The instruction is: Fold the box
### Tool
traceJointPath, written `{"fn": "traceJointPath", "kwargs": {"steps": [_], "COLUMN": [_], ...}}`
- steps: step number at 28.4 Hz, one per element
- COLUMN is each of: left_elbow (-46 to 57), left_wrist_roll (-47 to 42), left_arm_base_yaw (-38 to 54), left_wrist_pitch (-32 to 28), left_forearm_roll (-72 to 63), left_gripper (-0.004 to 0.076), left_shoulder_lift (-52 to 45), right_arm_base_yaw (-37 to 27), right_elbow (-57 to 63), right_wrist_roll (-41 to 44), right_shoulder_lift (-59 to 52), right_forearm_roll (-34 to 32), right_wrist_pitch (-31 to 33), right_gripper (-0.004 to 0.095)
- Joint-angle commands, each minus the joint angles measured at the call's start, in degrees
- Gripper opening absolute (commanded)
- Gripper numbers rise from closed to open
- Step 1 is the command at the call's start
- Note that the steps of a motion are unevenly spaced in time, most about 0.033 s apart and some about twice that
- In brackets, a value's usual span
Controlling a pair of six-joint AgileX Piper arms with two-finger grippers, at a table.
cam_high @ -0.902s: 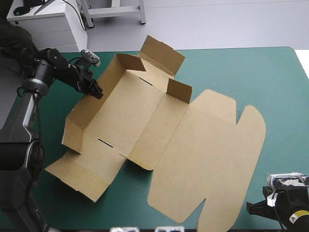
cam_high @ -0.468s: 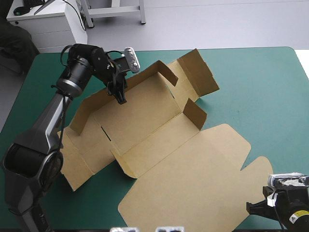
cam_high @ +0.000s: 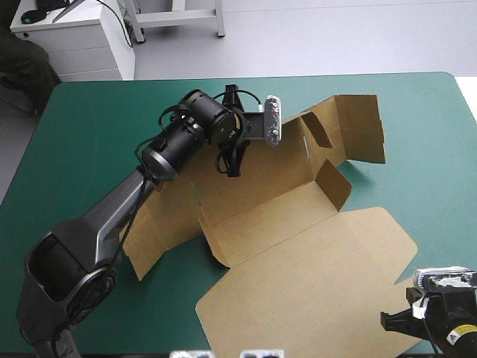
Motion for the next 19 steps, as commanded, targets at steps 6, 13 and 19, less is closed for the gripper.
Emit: {"fn": "traceJointPath", "kwargs": {"steps": [6,13,19], "left_elbow": [-1.6,-1.6,-1.5], "left_wrist_roll": [-5.0,-8.0,-12.9], "left_arm_base_yaw": [-9.4,-11.3,-13.9], "left_wrist_pitch": [-6.9,-11.1,-13.2], "left_forearm_roll": [16.6,18.4,18.6], "left_gripper": [-0.0008,-0.0008,-0.0008], "left_shoulder_lift": [-3.1,-3.1,-3.0], "right_arm_base_yaw": [0.2,0.2,0.2], "right_elbow": [-1.6,-1.6,-2.0], "right_wrist_roll": [-0.5,-0.5,-0.5], "right_shoulder_lift": [0.9,0.9,0.9], "right_forearm_roll": [-0.6,-1.0,-1.5], "right_wrist_pitch": [-3.3,-3.3,-3.8], "right_gripper": [0.0000,0.0000,0.0000]}}
